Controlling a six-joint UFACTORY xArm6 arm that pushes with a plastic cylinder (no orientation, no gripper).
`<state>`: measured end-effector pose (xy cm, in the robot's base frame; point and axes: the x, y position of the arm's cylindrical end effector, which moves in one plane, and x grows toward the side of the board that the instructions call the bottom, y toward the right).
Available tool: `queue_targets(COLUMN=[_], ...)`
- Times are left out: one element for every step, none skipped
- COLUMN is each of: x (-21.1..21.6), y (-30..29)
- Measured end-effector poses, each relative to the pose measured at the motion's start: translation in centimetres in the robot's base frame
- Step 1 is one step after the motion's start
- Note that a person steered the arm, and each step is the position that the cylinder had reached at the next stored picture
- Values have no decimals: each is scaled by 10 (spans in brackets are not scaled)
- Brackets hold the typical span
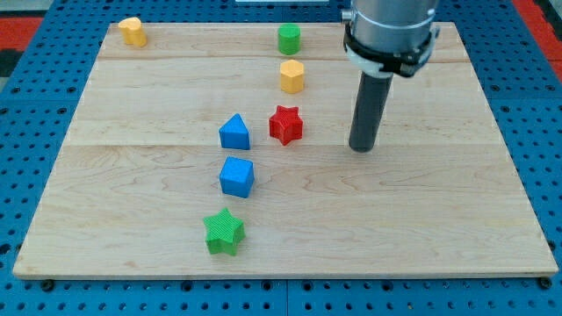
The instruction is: Slide the blue triangle to the center left
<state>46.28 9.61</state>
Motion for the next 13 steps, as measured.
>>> queue_targets(x=[14,15,15,15,15,-3,-26,-34,-38,-41,-42,-57,-85], y=[-18,-18,-18,-65,-115,-133,-133,-187,-241,-184,-167,-149,-152])
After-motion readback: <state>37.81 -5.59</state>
